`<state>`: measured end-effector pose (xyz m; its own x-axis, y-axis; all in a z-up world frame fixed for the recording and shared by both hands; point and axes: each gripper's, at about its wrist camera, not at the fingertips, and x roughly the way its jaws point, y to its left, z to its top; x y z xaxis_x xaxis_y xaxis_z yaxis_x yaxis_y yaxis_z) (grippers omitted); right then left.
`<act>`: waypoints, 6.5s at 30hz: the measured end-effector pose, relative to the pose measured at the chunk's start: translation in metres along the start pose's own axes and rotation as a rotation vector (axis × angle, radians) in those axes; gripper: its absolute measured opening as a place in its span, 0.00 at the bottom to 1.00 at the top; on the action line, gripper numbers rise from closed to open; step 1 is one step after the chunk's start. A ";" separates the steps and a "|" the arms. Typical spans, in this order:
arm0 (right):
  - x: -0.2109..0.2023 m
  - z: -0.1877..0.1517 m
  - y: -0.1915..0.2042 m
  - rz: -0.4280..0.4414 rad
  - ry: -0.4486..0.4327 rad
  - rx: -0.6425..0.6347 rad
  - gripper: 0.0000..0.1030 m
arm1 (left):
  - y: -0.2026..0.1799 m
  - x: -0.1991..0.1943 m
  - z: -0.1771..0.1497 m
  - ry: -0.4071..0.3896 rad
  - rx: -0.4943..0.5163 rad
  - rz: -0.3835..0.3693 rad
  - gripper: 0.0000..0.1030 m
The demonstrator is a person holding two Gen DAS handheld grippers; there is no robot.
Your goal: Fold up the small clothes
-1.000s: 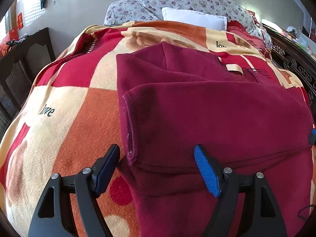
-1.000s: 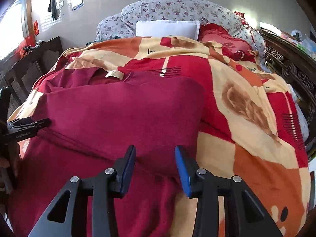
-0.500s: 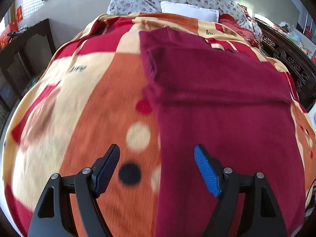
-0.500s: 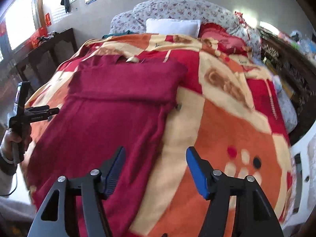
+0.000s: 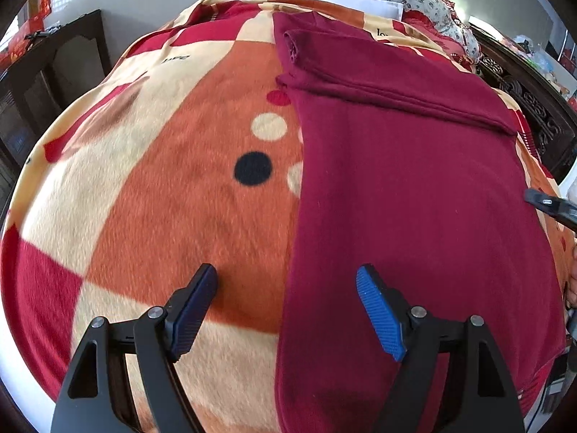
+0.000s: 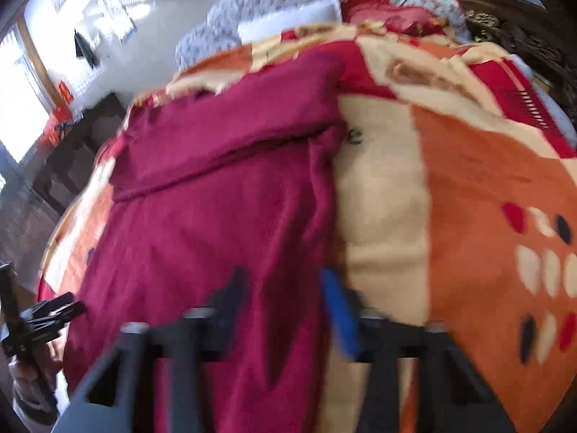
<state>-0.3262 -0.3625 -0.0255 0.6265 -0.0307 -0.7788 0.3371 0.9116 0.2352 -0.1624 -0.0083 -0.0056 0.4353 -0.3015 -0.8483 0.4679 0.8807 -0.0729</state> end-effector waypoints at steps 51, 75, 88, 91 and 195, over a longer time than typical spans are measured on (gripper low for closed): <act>-0.107 -0.144 0.002 0.272 0.057 0.069 0.67 | 0.003 -0.024 -0.051 0.045 0.051 -0.043 0.96; -0.098 -0.137 0.008 0.385 0.084 0.010 0.73 | -0.003 -0.022 -0.057 0.087 0.026 -0.062 1.00; -0.096 -0.121 0.034 0.480 0.049 -0.136 0.17 | -0.016 -0.034 -0.054 0.079 0.164 -0.169 0.17; -0.109 -0.107 0.034 0.506 -0.013 -0.130 0.16 | -0.013 -0.035 -0.042 0.103 0.146 -0.208 0.11; 0.058 0.141 0.050 -0.121 -0.255 -0.128 0.99 | -0.020 0.118 0.227 -0.169 -0.073 0.026 0.88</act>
<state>-0.1739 -0.3765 0.0231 0.7485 -0.2293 -0.6222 0.3392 0.9387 0.0621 0.0540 -0.1448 0.0154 0.5724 -0.3304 -0.7504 0.4007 0.9112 -0.0955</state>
